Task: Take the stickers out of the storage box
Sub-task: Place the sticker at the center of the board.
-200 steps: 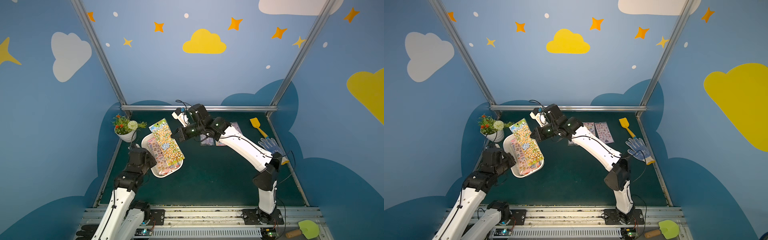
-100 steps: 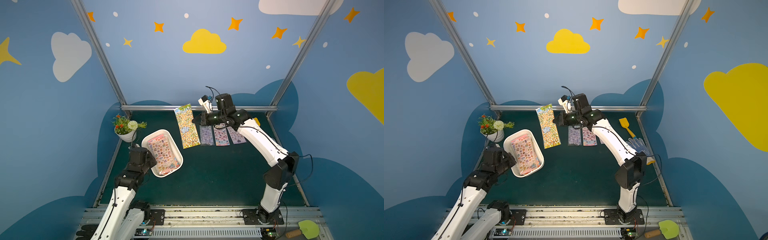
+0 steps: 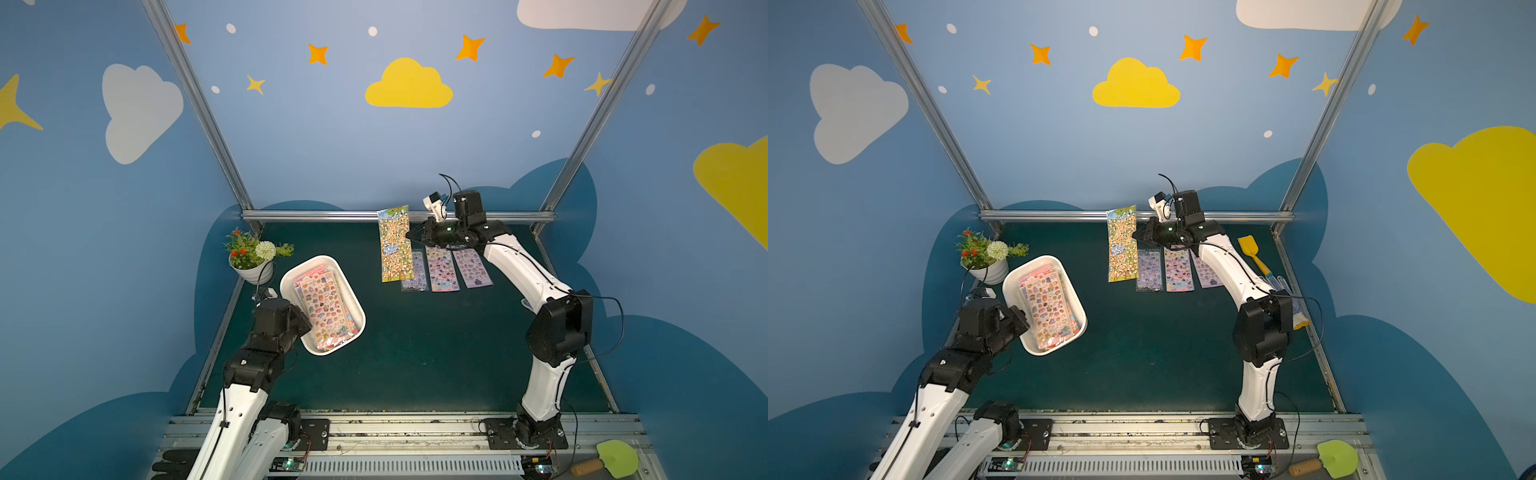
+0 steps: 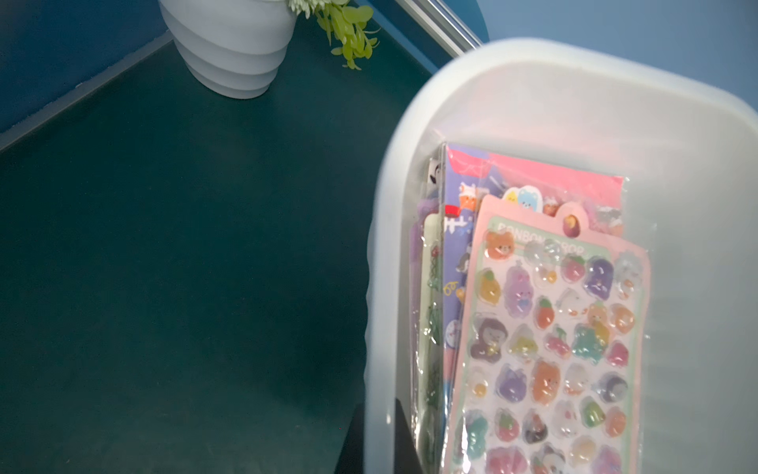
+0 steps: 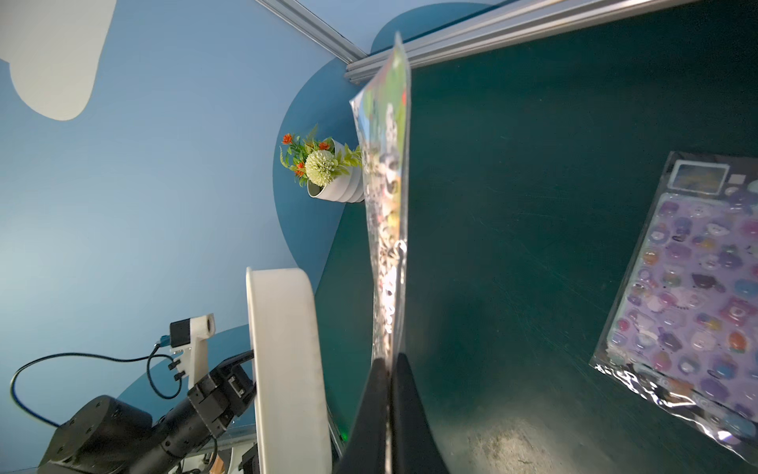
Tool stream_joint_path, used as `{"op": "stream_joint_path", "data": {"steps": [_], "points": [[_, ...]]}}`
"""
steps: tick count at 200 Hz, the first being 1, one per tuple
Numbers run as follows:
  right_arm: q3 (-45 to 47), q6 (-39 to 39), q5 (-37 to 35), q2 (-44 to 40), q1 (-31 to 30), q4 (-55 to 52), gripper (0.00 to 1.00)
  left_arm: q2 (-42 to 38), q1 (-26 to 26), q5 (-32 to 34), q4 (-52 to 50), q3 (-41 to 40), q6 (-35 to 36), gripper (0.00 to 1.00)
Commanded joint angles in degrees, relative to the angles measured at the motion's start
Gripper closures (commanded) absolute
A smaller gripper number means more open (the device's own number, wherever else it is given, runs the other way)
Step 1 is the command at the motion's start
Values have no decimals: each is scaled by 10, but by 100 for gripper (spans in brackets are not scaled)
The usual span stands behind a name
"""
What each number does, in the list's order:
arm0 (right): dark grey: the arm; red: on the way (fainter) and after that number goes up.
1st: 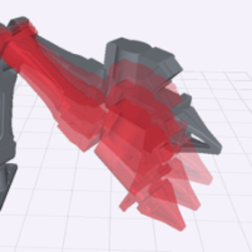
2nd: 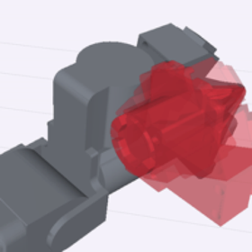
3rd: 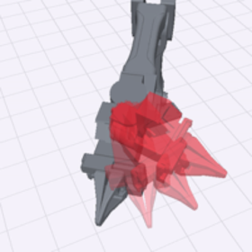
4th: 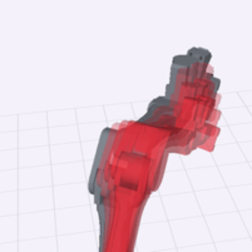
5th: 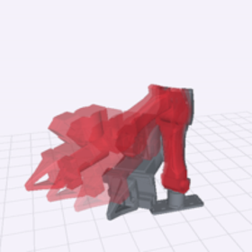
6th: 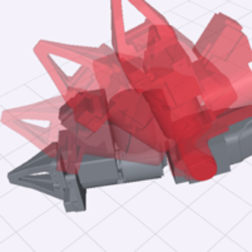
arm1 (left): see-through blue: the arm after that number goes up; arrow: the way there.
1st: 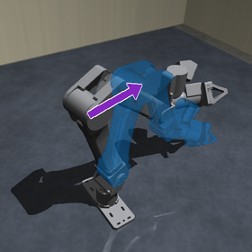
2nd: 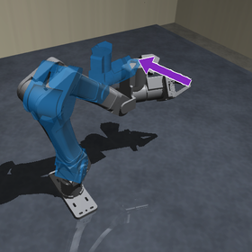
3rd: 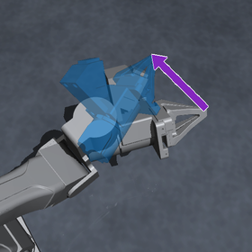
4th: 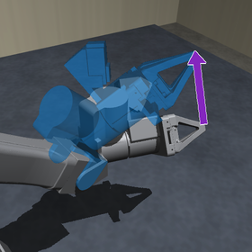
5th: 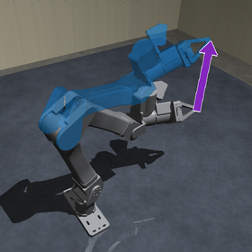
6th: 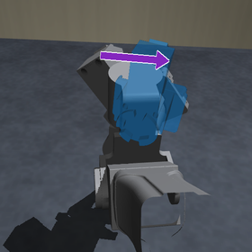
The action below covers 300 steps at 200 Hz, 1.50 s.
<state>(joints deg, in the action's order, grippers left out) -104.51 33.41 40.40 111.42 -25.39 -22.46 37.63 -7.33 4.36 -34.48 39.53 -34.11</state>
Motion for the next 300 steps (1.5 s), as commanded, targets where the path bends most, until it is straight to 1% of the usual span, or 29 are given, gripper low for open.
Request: {"op": "stream_joint_path", "data": {"steps": [1,63,108,164,185,214,244,300], "points": [[1,24,14,42,-2,40,100,-16,2,-1,32,13,0,96],[-69,47,23,173,-7,54,100,-23,2,0,29,17,9,96],[-155,44,46,271,-6,34,100,-19,2,-11,31,16,5,96],[-224,46,63,346,-2,21,100,-19,-1,-15,33,14,5,96],[-261,39,72,377,-1,-8,100,-17,-1,-15,33,14,5,96],[-269,37,68,389,2,-27,100,-18,-1,-15,33,14,6,96],[-269,26,40,389,6,-57,100,-16,-1,-16,34,15,5,96],[-269,24,13,391,11,-89,99,-13,-1,-17,33,15,5,96]]}}
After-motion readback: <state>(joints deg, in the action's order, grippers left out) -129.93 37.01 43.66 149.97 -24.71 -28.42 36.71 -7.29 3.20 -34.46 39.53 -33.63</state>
